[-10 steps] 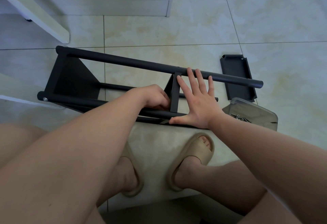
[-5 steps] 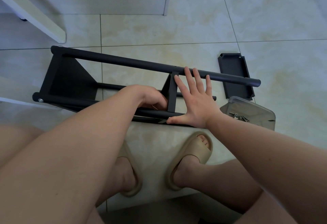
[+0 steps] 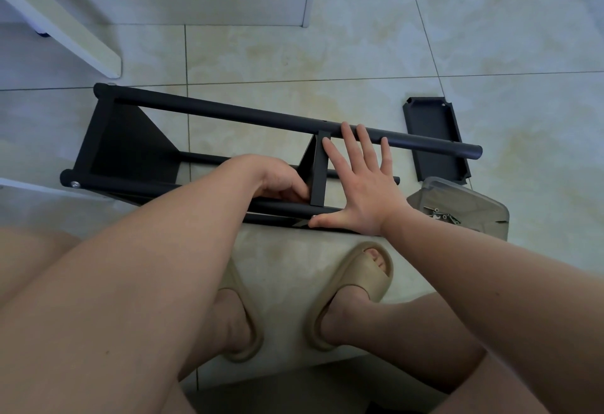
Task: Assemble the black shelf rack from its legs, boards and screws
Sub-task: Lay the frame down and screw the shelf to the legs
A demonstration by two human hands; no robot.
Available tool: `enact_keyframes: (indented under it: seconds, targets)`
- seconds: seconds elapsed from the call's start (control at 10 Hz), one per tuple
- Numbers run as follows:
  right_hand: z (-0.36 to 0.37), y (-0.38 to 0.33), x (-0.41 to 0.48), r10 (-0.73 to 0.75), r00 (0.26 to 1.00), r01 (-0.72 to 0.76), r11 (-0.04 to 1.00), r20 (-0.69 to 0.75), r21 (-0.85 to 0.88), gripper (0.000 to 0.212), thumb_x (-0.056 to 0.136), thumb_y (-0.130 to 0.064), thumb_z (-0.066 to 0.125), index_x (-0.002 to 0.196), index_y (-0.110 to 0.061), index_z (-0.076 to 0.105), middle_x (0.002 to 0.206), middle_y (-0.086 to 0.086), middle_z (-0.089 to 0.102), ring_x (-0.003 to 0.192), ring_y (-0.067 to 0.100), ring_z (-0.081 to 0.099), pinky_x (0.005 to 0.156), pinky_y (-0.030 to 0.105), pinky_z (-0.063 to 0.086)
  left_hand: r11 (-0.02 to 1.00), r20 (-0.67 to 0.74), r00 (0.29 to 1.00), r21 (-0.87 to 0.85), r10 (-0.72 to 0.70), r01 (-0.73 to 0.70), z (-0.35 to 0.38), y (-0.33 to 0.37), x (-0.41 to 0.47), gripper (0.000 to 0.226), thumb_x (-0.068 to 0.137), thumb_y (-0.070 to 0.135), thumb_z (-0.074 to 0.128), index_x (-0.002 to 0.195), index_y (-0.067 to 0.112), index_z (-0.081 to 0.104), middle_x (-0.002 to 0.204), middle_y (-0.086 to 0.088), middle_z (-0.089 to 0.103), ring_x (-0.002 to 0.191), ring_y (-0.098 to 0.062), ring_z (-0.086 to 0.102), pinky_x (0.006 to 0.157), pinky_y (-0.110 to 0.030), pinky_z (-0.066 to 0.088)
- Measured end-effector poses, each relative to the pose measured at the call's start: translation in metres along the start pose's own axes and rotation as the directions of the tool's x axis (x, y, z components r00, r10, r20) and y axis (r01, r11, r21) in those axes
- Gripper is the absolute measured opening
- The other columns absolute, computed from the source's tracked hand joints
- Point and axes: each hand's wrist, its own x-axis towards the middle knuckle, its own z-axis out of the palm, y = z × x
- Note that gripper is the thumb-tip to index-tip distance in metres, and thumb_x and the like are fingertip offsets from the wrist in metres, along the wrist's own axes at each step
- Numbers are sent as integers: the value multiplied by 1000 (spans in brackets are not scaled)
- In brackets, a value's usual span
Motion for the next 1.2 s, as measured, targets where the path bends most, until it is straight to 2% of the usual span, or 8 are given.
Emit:
enact_keyframes:
  seconds: [0.2,0.4,0.5,0.6,0.8,1.0,1.1,1.2]
  targets:
    - [-1,0,-1,0,1000,0,1000,8,-3,134,59,-105,28,162,-28,-8,167,8,-23,152,31,-27,120,64,-12,1000,22,1000,-22,-2,3,0,1,-1,14,91,20,64,90,14,77,92,-5,78,81,-16,70,90,-29,52]
    - [-1,0,0,-2,1000,2,1000,2,2,133,59,-105,27,162,-28,-7,168,8,-22,152,30,-26,120,63,-13,998,3,999,-42,37,-37,1,1,1,11,89,15,66,88,13,76,85,-5,77,74,-15,71,82,-27,53]
    - [-1,0,0,-2,1000,2,1000,1,4,134,59,-105,28,162,-28,-7,168,8,-22,152,30,-26,120,63,-14,998,-3,999,-47,35,-35,1,1,0,10,89,13,66,87,13,76,86,-5,77,76,-15,71,86,-28,53]
    - [-1,0,0,-2,1000,2,1000,1,7,134,59,-104,29,162,-28,-6,168,7,-23,152,30,-27,120,63,-13,999,-12,1000,-36,25,-25,1,1,-1,14,89,14,67,97,8,77,93,-8,77,86,-20,70,99,-34,50]
    - [-2,0,0,-1,1000,1,1000,0,2,134,59,-104,30,162,-28,-6,168,8,-22,152,30,-27,120,63,-13,1000,-39,999,-3,18,-19,0,2,-1,29,89,14,67,115,1,72,106,-14,75,97,-26,68,107,-40,48]
    - [-2,0,0,-2,1000,2,1000,7,-4,133,60,-105,28,162,-28,-8,167,8,-24,152,30,-28,120,64,-12,1000,-11,1000,-21,10,-10,2,3,-2,15,89,13,65,96,8,77,95,-8,76,90,-21,67,99,-35,49]
    - [-1,0,0,-3,1000,3,1000,8,-5,133,60,-105,28,162,-28,-8,167,8,-24,152,30,-28,120,64,-12,1000,-30,1000,-10,7,-8,2,2,2,28,88,17,68,113,4,73,103,-10,76,95,-21,67,106,-37,48]
    - [-1,0,0,0,1000,0,1000,9,-4,133,60,-104,29,162,-28,-8,167,8,-24,152,30,-28,120,64,-12,1000,-20,1000,27,4,-3,1,2,2,24,89,19,68,109,8,74,86,-3,75,82,-18,66,93,-32,49]
